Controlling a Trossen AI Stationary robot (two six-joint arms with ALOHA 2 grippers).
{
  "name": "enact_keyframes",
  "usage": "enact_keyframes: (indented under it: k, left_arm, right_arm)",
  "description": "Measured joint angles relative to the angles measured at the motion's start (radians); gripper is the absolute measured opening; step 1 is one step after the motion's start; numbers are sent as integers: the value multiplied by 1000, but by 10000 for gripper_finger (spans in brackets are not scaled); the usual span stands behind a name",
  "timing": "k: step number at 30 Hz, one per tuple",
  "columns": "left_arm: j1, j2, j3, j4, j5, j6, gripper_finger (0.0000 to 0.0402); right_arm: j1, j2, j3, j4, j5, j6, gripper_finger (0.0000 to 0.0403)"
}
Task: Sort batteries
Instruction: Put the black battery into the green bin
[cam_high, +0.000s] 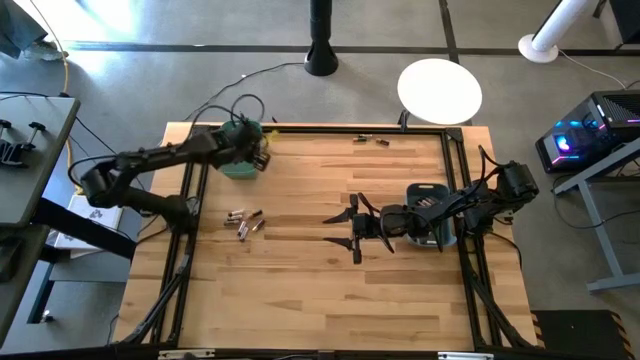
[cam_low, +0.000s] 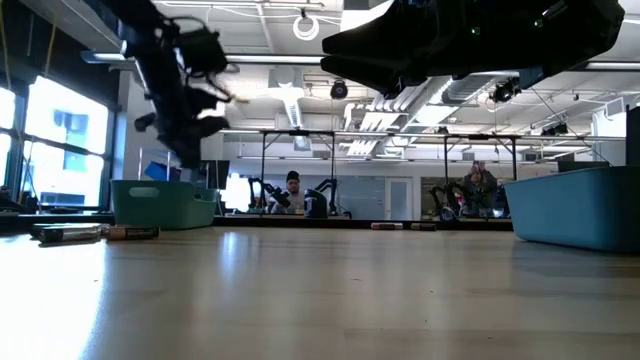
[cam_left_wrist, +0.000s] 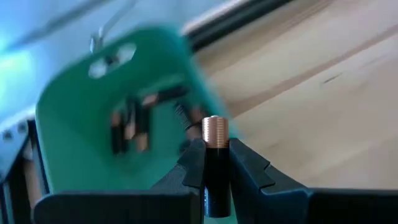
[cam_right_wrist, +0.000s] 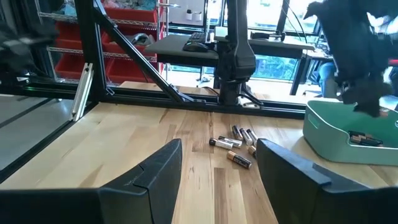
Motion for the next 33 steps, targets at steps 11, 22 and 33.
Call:
enact_keyframes:
  k: [11,22,33]
  left_arm:
    - [223,107,-62,118,173,124,30]
    - [300,269,-57,189,296,165,30]
    - [307,293,-52,231,291,169,55]
  right_arm:
    - [0,0,0,0,0,-10,201]
    - [0,0,0,0,0,1,201]
    - [0,0,0,0,0,1,201]
